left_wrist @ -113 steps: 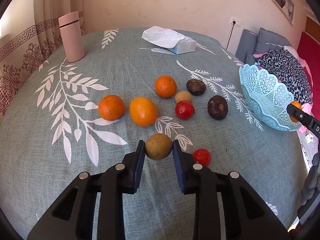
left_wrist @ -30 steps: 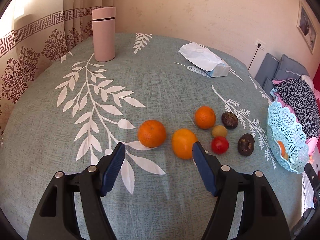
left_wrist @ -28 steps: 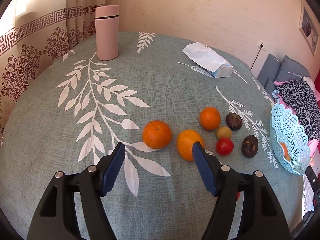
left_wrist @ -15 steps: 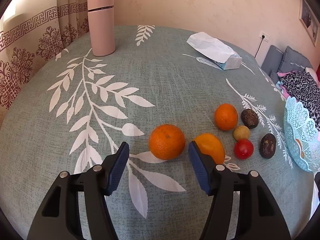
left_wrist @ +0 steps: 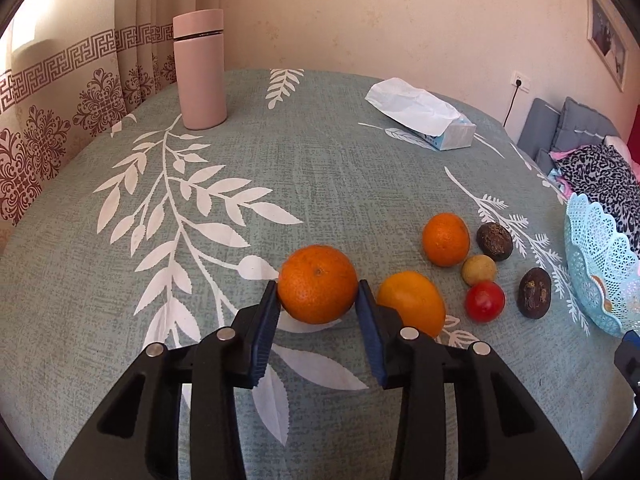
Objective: Organize fruits
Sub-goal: 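Grasp and lift the large dark purple beet with the right tool, then carry the beet over the blue basket and open the right tool, then carry the tangerine over the basket and open the left tool, then move the left tool back to the oval orange and close on it, then close the right tool on a red tomato while the left tool holds the orange, then lift the tomato and carry it over the blue basket with the right tool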
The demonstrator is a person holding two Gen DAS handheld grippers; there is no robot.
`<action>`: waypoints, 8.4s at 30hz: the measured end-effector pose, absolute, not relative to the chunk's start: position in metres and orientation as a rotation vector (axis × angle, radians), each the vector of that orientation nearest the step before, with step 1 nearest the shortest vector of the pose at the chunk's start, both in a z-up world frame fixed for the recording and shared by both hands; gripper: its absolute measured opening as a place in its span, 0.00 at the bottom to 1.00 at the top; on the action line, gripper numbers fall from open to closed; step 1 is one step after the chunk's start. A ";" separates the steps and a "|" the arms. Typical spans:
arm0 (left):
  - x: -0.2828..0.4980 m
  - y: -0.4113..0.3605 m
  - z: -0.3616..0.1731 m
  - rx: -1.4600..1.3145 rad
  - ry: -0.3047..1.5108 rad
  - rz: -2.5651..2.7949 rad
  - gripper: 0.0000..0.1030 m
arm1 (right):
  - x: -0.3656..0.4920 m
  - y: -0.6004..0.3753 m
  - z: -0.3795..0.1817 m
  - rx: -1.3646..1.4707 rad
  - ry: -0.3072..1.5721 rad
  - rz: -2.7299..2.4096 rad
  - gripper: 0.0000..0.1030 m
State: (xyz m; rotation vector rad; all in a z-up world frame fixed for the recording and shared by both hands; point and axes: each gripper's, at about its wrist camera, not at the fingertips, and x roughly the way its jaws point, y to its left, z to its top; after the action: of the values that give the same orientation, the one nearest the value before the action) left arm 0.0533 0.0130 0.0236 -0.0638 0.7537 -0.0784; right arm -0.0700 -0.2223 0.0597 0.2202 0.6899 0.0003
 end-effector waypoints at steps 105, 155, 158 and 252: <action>0.028 -0.103 0.080 -0.019 0.697 -0.303 0.38 | -0.128 -0.351 0.027 0.428 0.674 -0.311 0.47; 0.053 -0.123 0.085 -0.016 0.718 -0.317 0.81 | -0.128 -0.352 0.021 0.471 0.677 -0.273 0.47; 0.053 -0.101 0.084 -0.037 0.715 -0.273 0.81 | -0.127 -0.351 0.021 0.467 0.679 -0.280 0.47; 0.052 0.004 0.025 -0.137 0.745 -0.045 0.37 | 0.045 -0.138 0.029 0.092 0.928 0.204 0.30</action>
State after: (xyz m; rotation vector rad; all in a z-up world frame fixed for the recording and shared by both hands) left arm 0.0517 0.0039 0.0246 -0.1372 0.7451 -0.0446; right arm 0.0454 -0.1380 0.0290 0.0922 0.9279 0.2036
